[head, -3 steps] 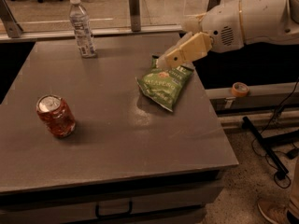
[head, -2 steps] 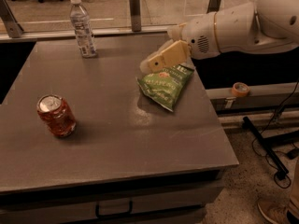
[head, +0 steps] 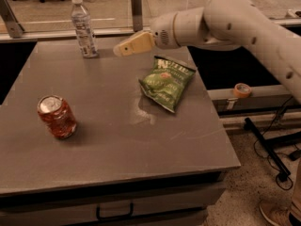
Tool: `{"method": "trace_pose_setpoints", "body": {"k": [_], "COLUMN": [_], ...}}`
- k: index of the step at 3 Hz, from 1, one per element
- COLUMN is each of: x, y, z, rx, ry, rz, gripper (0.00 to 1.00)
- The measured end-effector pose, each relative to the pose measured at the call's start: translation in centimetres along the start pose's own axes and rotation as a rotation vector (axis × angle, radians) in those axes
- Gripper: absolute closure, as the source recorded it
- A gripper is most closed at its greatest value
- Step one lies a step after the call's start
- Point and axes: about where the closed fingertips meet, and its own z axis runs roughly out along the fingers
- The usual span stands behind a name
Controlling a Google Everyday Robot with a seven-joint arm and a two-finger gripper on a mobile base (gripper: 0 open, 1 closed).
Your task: Move blue plastic bottle near coke can
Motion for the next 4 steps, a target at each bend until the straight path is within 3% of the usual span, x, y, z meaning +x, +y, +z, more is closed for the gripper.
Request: {"method": "trace_pose_setpoints", "body": {"k": [3, 4], "x": [-3.6, -3.6], "y": [-2.1, -3.3], "z": [15.7, 19.9], "rx": [0.012, 0.064], "ry": [-0.120, -0.125], "rz": [-0.082, -0.069], "gripper": [0.00, 0.00]}}
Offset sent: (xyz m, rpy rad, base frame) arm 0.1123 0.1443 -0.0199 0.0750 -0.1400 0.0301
